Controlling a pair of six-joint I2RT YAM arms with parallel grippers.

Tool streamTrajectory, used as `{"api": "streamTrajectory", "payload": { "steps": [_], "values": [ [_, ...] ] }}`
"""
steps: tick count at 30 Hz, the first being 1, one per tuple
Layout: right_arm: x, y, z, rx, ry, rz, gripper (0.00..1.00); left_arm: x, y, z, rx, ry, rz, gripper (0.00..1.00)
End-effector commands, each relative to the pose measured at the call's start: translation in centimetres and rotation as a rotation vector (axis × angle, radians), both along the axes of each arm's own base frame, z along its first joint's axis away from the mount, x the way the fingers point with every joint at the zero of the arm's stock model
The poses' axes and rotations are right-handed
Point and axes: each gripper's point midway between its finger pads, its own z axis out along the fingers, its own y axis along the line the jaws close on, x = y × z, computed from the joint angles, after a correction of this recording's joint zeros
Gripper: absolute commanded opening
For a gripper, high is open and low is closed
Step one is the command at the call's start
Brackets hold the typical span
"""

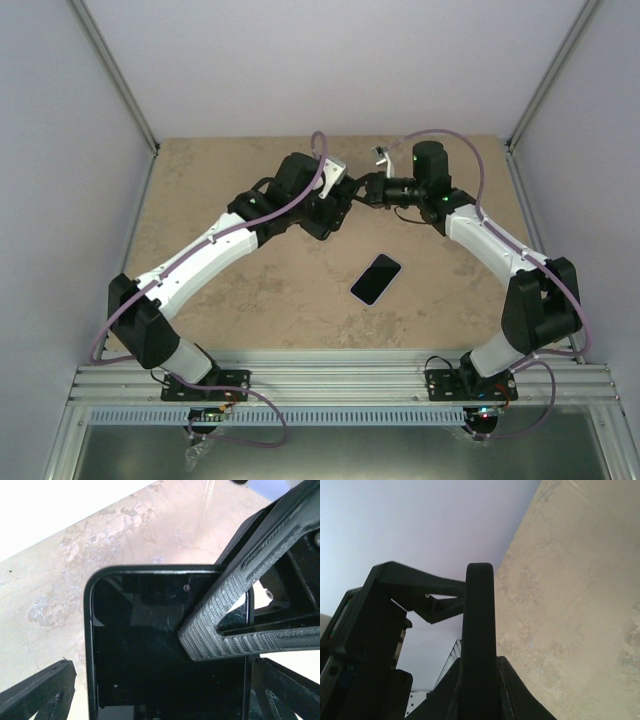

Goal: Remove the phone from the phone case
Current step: Pick up the phone at the center of the board, then remove the phone case from the phone.

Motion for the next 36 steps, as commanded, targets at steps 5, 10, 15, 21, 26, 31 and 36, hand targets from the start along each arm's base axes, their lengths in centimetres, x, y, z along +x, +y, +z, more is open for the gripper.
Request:
{"api": "streamTrajectory", "payload": {
  "steps": [5, 10, 15, 21, 26, 31, 36],
  "values": [
    [-1.8, -1.4, 3.9, 0.079, -0.167, 0.073, 0.00, -2.7, 0.0, 3.4, -0.067, -0.017, -0.110, 0.99],
    [-2.8, -2.1, 4.4, 0.123, -0.222, 0.117, 0.01, -4.0, 1.3, 5.1, -0.139, -0.042, -0.080, 0.99],
    [-3.5, -2.6, 4.7, 0.105, -0.288, 0.140, 0.01, -4.9, 2.9, 5.8, -0.200, -0.028, -0.076, 0.99],
    [-5.7, -3.3, 5.8, 0.103, -0.360, 0.207, 0.00, -7.2, 5.4, 3.9, -0.157, -0.014, -0.118, 0.99],
    [-7.7, -3.4, 6.8, 0.121, -0.425, 0.293, 0.00, -10.9, 6.1, 1.2, -0.082, 0.034, -0.254, 0.99],
    [-9.7, -3.6, 7.4, 0.154, -0.502, 0.386, 0.01, -14.3, 6.4, 3.0, -0.137, -0.006, -0.372, 0.99],
    [-11.6, -4.0, 7.9, 0.199, -0.555, 0.476, 0.01, -18.6, 5.8, 1.9, -0.097, 0.066, -0.625, 0.99]
  ]
}}
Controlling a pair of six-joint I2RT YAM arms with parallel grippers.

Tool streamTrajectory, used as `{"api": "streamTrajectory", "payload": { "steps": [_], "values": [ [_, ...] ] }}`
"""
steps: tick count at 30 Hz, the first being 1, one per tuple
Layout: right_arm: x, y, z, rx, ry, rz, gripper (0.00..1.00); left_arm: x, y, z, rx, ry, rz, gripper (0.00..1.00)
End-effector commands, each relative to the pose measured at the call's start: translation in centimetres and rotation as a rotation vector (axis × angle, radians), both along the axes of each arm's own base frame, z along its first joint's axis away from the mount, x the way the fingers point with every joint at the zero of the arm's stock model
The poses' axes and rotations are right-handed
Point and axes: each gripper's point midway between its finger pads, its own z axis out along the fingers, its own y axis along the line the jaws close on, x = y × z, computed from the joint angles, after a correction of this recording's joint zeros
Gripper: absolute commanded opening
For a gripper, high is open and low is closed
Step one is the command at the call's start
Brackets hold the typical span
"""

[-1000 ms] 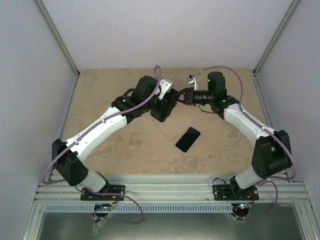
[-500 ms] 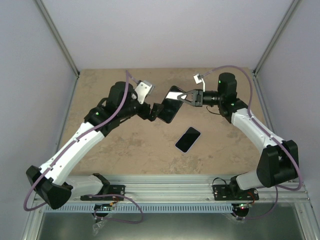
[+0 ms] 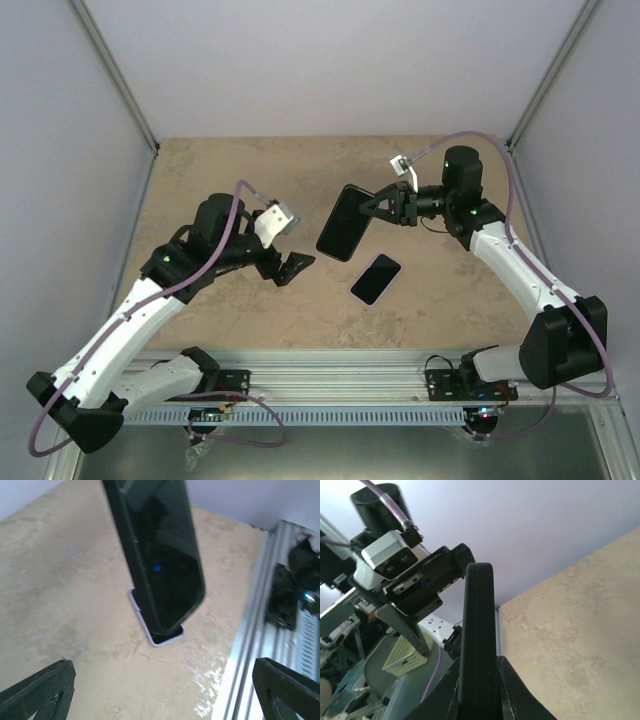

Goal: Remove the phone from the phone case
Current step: Remove the phone case from the phone.

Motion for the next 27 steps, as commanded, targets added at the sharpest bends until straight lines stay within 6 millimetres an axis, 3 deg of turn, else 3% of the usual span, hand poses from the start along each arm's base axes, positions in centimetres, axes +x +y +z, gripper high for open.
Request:
{"api": "streamTrajectory", "payload": {
  "steps": [1, 6, 12, 22, 27],
  "values": [
    [-3.1, -0.8, 2.3, 0.065, -0.135, 0.135, 0.01, -4.5, -0.8, -1.1, 0.030, 0.053, -0.273, 0.99],
    [-3.7, -1.3, 2.7, 0.078, -0.154, 0.163, 0.01, -5.2, -2.1, -1.5, -0.008, 0.110, -0.369, 0.99],
    [-4.8, -1.6, 3.1, 0.088, -0.163, 0.197, 0.01, -4.7, -3.2, 0.5, -0.129, 0.096, -0.395, 0.94],
    [-5.3, -1.7, 3.3, 0.090, -0.164, 0.203, 0.01, -1.4, -3.6, -0.1, -0.169, 0.118, -0.265, 0.78],
    [-4.6, -1.6, 3.1, 0.082, -0.152, 0.171, 0.00, -0.9, -3.8, -0.7, -0.175, 0.150, -0.246, 0.75]
  ]
}}
